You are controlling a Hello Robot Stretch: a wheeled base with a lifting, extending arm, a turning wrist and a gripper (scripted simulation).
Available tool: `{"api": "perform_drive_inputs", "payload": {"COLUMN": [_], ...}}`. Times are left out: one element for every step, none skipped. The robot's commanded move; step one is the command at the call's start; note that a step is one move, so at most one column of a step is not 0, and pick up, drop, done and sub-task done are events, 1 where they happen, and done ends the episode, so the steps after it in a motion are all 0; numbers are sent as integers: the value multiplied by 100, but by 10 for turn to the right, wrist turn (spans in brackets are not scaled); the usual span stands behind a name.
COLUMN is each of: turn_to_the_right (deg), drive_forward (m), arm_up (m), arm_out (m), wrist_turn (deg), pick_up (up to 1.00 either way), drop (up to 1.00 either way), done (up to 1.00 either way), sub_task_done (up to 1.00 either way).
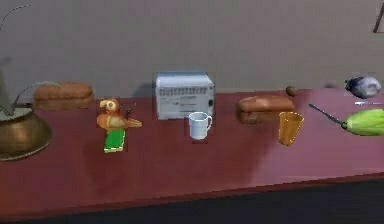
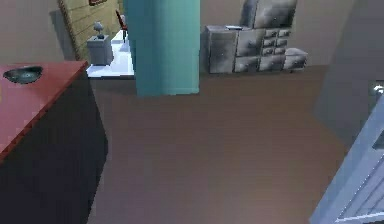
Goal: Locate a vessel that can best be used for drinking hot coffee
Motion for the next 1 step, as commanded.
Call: {"api": "perform_drive_inputs", "payload": {"turn_to_the_right": [0], "drive_forward": [0], "arm_up": [0], "arm_out": [0], "wrist_turn": [0], "pick_up": [0], "drop": [0], "done": [100], "sub_task_done": [0]}}
